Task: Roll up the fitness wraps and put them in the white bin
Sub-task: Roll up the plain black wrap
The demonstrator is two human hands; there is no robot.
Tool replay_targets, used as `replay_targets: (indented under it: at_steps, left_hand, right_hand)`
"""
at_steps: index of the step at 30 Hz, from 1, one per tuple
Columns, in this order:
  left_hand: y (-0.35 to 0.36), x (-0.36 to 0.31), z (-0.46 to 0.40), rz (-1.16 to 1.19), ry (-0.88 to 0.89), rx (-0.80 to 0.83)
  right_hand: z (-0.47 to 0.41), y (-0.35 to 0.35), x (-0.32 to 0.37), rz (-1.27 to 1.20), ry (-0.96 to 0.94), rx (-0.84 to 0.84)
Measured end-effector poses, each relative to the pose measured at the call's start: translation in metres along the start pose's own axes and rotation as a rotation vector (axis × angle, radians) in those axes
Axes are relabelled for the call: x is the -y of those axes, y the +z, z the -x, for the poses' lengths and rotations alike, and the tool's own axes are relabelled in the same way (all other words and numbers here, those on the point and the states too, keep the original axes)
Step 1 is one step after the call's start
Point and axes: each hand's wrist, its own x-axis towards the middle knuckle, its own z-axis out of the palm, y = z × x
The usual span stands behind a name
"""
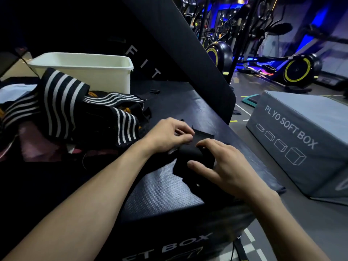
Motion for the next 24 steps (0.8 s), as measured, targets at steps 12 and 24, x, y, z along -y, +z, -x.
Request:
replay_targets:
  at_steps: [12, 24]
  left_hand:
    - [-0.021, -0.037, 0.014, -0.328, -0.071, 0.087]
    - [-0.014, -0.030, 0.011, -0.158, -0.071, 0.098]
  right_hand:
    - [-0.006, 0.017, 0.009, -0.041, 0.173, -0.097]
    - [-0.010, 0.019, 0.006, -0.116, 0.153, -0.087]
